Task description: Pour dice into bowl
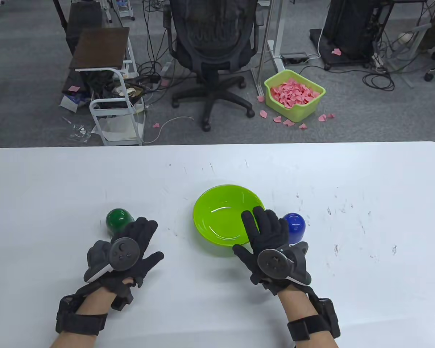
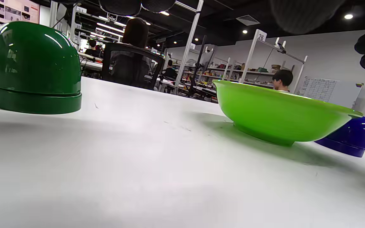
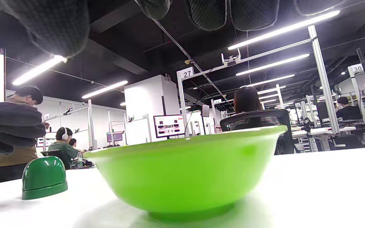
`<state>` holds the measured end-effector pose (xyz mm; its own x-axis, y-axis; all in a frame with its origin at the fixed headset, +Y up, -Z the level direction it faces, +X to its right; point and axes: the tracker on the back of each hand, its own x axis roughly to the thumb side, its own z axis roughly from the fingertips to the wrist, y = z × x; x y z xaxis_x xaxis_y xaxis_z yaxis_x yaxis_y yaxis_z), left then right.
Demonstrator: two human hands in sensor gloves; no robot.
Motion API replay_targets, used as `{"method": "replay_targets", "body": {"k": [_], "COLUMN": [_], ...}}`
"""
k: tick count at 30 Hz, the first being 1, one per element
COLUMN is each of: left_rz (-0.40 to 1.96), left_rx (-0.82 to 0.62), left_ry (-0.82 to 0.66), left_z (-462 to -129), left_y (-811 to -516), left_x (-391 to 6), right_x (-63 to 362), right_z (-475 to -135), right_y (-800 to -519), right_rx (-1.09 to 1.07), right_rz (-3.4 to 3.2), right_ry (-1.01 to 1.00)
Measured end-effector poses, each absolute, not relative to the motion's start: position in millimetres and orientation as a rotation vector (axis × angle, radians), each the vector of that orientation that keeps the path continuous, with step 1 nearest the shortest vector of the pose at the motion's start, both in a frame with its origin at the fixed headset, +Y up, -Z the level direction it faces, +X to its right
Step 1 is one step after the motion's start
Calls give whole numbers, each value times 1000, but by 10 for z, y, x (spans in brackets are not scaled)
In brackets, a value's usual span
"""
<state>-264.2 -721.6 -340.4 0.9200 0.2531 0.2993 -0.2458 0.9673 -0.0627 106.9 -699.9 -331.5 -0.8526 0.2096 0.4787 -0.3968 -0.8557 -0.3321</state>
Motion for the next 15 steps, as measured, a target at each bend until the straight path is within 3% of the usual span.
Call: {"method": "replay_targets", "body": {"k": [15], "left_rz": [261], "left_rx": [-39], "left_ry": [-314], "left_z": [-3413], "left_y": [-7226], "left_x": [-2633], "right_x": [1082], "right_z": [-3326], "right_y": [-7011], "right_rx": [600], "right_rz": [2690], "right_ry": [-578]}}
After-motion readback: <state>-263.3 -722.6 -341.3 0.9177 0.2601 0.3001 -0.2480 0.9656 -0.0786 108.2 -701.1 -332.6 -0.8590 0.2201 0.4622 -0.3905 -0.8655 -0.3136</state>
